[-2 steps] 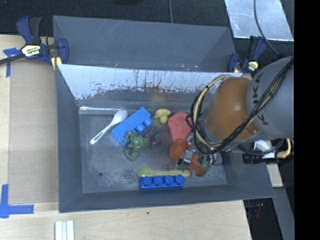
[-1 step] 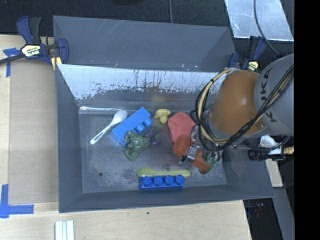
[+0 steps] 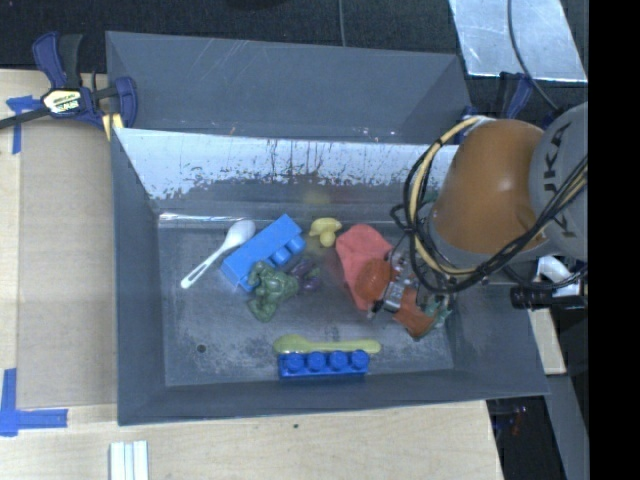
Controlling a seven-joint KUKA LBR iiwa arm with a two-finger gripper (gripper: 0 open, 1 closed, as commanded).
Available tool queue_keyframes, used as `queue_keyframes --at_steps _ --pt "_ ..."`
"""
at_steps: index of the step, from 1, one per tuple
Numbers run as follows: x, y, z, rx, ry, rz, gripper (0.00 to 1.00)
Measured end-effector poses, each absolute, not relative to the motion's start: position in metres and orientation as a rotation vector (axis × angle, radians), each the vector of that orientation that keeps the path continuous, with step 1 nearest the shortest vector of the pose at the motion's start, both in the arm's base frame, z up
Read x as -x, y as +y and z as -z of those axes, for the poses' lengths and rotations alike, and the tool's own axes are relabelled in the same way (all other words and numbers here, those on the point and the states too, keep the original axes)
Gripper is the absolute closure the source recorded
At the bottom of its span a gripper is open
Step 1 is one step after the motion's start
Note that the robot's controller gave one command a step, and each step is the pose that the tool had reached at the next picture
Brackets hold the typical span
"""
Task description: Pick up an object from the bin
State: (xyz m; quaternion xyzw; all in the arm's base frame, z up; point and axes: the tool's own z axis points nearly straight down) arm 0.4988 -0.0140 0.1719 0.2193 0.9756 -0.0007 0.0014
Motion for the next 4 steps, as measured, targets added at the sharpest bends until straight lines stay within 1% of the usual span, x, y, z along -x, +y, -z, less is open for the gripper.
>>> queue_keyframes --at_steps 1,2,4 --pt "-0.499 -0.014 -0.198 -0.687 3.061 0.002 1.00" --pt "-0.500 -0.014 -0.220 -0.685 3.059 0.002 1.00" --pt "-0.501 -0.015 -0.248 -0.680 3.055 0.000 1.00"
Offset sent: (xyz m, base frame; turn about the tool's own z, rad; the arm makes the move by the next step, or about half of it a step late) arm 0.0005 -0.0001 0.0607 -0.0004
